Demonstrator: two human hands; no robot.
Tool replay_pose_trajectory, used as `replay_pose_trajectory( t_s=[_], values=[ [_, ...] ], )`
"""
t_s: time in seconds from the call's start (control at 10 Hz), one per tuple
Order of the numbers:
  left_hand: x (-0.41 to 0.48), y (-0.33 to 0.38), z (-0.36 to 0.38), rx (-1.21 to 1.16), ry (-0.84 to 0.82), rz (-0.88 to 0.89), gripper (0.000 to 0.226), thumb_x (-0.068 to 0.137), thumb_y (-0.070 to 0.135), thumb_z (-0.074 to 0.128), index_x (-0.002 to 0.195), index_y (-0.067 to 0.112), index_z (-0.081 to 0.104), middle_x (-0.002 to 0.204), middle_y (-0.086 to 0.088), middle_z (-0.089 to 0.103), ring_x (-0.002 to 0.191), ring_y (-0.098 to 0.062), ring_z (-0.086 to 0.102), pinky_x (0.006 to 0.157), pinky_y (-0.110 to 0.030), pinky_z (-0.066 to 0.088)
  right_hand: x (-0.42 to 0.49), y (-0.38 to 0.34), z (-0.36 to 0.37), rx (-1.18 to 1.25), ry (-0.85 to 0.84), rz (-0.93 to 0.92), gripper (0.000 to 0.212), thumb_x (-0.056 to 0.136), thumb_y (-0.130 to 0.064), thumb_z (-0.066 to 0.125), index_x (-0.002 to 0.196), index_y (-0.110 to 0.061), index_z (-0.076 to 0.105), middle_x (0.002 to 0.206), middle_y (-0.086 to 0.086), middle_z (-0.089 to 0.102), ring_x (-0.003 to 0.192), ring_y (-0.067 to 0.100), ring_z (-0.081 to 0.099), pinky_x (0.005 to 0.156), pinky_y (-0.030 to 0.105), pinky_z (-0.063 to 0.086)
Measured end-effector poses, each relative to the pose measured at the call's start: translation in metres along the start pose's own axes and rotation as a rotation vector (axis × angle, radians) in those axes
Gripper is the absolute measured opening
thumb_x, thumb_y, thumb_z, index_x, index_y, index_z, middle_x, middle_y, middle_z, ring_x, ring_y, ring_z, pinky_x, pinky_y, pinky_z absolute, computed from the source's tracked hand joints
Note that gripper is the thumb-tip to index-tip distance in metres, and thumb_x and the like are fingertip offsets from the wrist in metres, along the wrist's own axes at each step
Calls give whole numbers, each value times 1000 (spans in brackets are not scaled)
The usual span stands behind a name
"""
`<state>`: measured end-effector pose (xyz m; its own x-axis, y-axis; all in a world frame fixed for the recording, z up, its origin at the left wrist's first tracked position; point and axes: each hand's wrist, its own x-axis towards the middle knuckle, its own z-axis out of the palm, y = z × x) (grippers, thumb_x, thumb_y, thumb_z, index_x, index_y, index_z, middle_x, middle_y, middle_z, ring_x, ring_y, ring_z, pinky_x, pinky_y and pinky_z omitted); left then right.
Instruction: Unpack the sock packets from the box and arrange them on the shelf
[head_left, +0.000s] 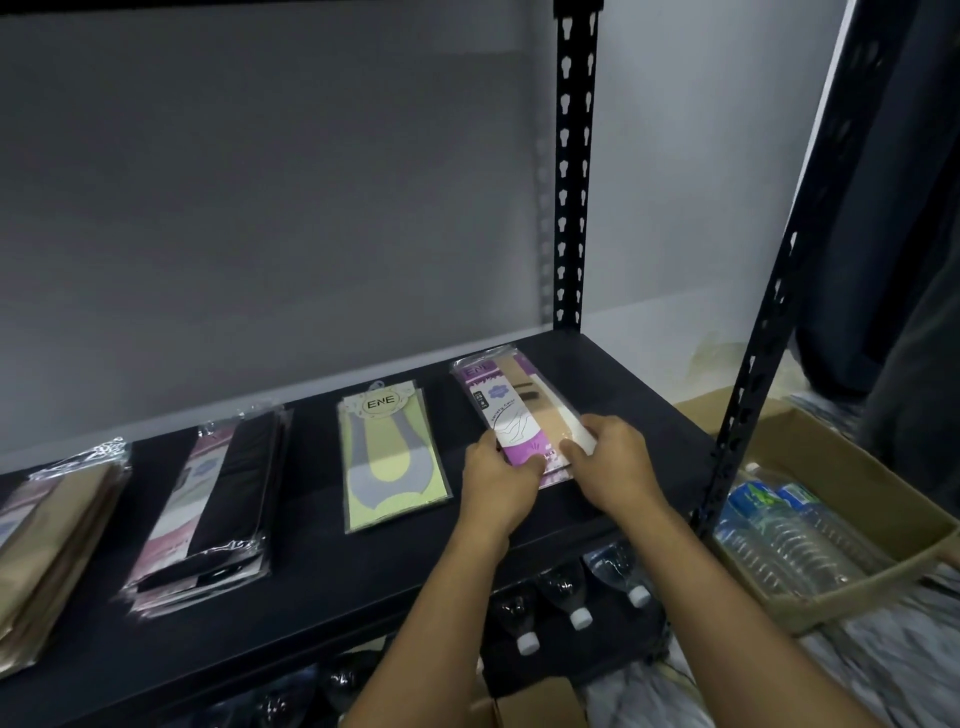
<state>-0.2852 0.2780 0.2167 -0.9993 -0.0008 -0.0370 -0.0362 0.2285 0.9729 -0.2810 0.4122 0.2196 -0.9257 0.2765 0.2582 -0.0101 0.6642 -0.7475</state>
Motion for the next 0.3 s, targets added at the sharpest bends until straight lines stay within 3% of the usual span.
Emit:
replay_pose_trajectory(
  t_s=[0.1, 0.2, 0.3],
  values=[
    [-1, 0, -1, -10, -20, -13, 40, 72, 28, 67, 107, 42, 55, 121, -2, 63, 103, -17, 66, 94, -41, 55, 3, 4, 1, -30, 10, -5, 24, 86, -19, 64, 105, -5, 67, 102, 12, 66, 97, 27, 61, 73, 23, 43],
    [-10, 1, -7, 17, -22, 2, 43, 79, 27, 68, 119, 36, 55, 126, 1, 60, 107, -11, 62, 97, -37, 53, -1, -1, -1, -22, 12, -16, 18, 86, -19, 62, 98, -5, 67, 97, 11, 67, 89, 25, 62, 63, 20, 41],
    [-26, 2, -13, 50, 21, 55, 58, 87, 26, 68, 140, 25, 44, 135, 9, 49, 117, -5, 49, 104, -30, 44, -8, -13, -6, -4, 102, -46, 22, 87, -15, 62, 104, -1, 66, 103, 15, 65, 96, 29, 61, 69, 19, 39]
  ],
)
